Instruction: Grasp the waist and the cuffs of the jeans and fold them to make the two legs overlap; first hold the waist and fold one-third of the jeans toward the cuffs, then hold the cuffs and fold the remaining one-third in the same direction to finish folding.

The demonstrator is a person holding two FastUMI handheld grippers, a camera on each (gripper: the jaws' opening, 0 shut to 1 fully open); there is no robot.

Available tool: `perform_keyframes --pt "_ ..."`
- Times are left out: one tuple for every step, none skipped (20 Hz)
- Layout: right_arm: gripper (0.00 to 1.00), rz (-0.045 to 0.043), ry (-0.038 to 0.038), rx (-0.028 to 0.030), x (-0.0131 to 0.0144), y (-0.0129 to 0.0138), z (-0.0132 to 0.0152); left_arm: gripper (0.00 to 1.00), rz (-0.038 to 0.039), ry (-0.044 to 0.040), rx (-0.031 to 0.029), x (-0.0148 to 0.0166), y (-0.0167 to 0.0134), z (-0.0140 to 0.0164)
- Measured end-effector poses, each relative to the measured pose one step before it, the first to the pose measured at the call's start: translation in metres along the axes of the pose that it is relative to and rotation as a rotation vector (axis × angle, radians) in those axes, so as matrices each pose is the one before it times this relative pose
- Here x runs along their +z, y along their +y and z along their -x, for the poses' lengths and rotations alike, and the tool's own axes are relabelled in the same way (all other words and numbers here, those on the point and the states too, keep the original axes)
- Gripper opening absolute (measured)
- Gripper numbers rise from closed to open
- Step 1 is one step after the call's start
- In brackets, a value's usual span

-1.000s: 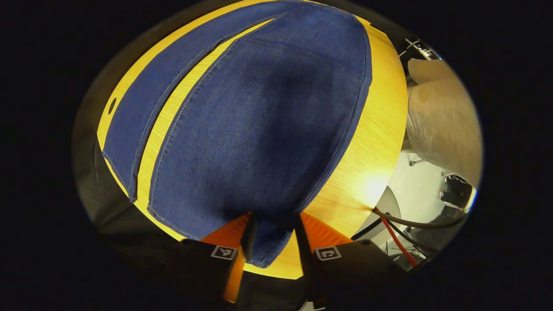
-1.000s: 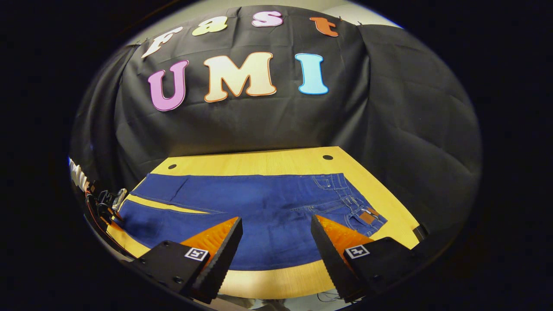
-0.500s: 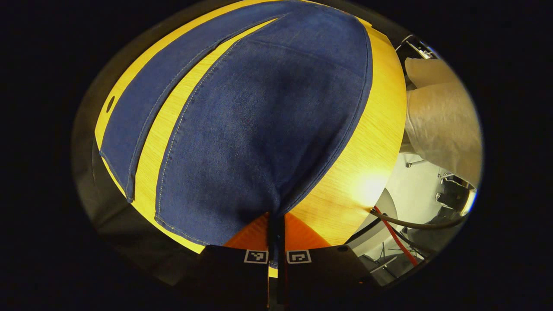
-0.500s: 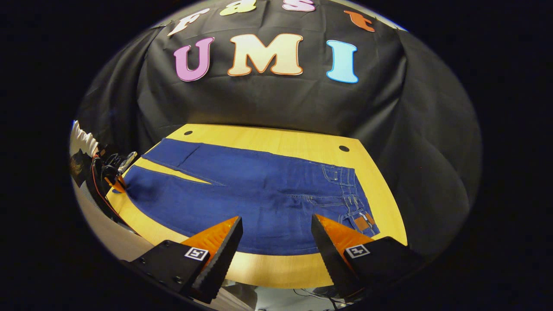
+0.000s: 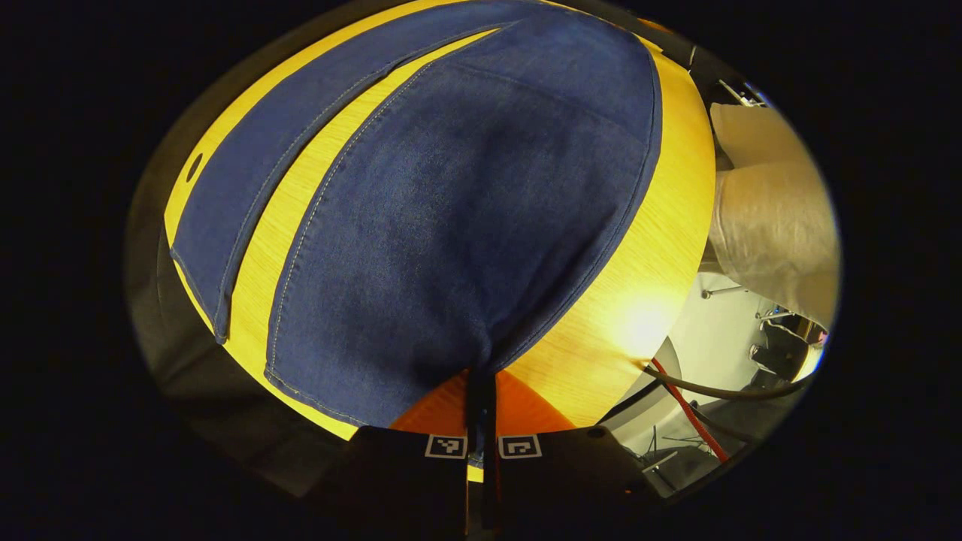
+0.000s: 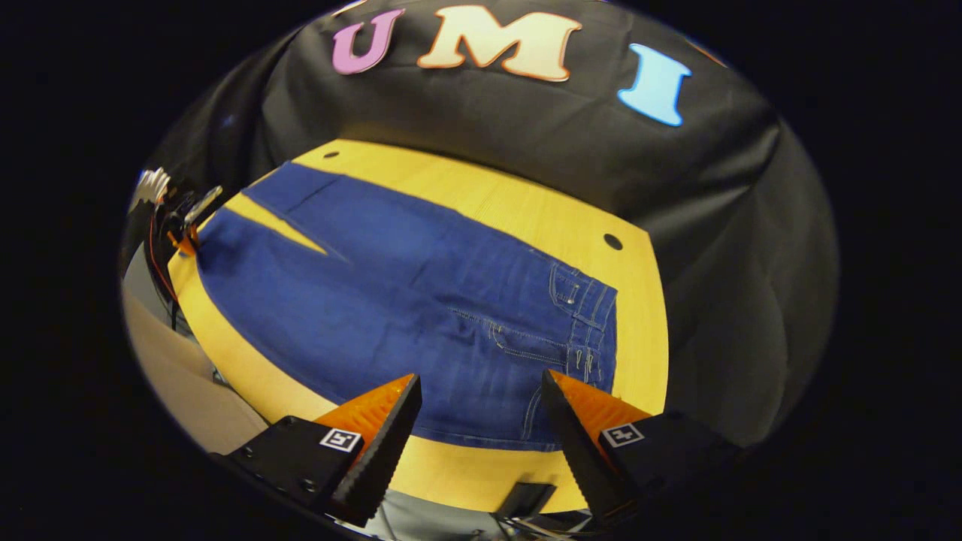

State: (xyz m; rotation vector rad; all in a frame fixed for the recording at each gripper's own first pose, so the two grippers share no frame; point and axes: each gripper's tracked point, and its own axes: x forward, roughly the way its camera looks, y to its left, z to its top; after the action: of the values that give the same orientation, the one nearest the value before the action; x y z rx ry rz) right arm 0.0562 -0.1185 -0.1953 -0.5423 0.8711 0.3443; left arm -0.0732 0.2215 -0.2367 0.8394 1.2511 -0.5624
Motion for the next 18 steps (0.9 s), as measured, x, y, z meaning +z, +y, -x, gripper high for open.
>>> perform_keyframes --pt "0.99 0.03782 0.03571 0.01497 -0.00419 -0.00239 -0.00600 0.01 0.00907 0.00078 0.00015 0.00010 -0.00061 0.00032" --pt "1.00 0.04291 0.02898 0.01270 -0.00319 -0.00176 -0.00540 0.01 0.00487 -0.00080 0.00141 -0.00051 0.00065 0.00066" --pt "1.00 0.04347 0.03202 0.01495 -0.00502 0.00032 -0.00518 0.01 0.00214 -0.00160 0.00276 0.00111 0.00016 0.00003" --pt "1.00 0.05016 0.04028 0.01798 -0.00747 0.00103 -0.00742 0.01 0.00319 -0.00073 0.00233 0.00055 0.00066 -0.00071" --pt "1.00 0.06825 0.04488 0.01785 -0.00969 0.00282 -0.00771 0.01 0.00473 0.00005 0.00160 -0.00146 -0.00074 0.00021" --pt "0.99 0.08737 0.04592 0.02020 -0.00908 0.00287 -0.00556 0.01 0.00450 -0.00004 0.00018 0.00010 0.00006 -0.00007" --pt "1.00 0.09194 0.04173 0.02220 -0.00988 0.00465 -0.00944 0.01 0.00533 0.00130 -0.00123 0.00080 0.00030 0.00012" --pt "0.99 0.08544 0.04388 0.02527 -0.00873 0.00621 -0.00664 0.01 0.00602 0.00325 -0.00213 -0.00044 0.00000 -0.00031" --pt "0.99 0.07230 0.03593 0.02170 -0.00643 0.00673 -0.00632 0.01 0.00555 0.00415 -0.00261 0.00020 -0.00013 -0.00025" --pt "1.00 0.06205 0.02785 0.01878 -0.00319 0.00495 -0.00582 0.01 0.00607 0.00607 -0.00203 -0.00026 0.00029 -0.00003" --pt "0.99 0.04898 0.01880 0.01888 -0.00062 0.00579 -0.00509 0.01 0.00421 0.00435 -0.00112 0.00021 -0.00035 0.00024" --pt "1.00 0.03591 0.01349 0.01844 0.00120 0.00477 -0.00421 0.01 0.00042 0.00198 -0.00088 0.00019 -0.00010 -0.00026" --pt "0.99 0.02750 0.01281 0.01695 0.00068 0.00384 -0.00379 0.01 0.00198 0.00106 0.00049 -0.00019 0.00013 -0.00008" --pt "1.00 0.02322 0.00829 0.01808 0.00206 0.00304 -0.00441 0.01 0.00329 -0.00088 0.00127 0.00040 -0.00028 0.00044" --pt "1.00 0.02024 0.00802 0.01884 0.00060 0.00203 -0.00517 0.01 0.00473 -0.00313 0.00187 0.00028 0.00030 -0.00026" --pt "0.99 0.01579 0.00954 0.01143 0.00070 0.00085 -0.00382 0.01 0.00432 -0.00248 0.00193 -0.00034 0.00013 -0.00049" --pt "0.99 0.00843 0.01237 0.00729 -0.00071 -0.00012 -0.00411 0.01 0.00325 0.00076 0.00303 0.00057 -0.00034 0.00024" --pt "1.00 -0.00224 0.01694 0.00996 -0.00128 -0.00060 -0.00332 0.01 -0.00042 0.00074 0.00452 -0.00045 -0.00034 -0.00040"
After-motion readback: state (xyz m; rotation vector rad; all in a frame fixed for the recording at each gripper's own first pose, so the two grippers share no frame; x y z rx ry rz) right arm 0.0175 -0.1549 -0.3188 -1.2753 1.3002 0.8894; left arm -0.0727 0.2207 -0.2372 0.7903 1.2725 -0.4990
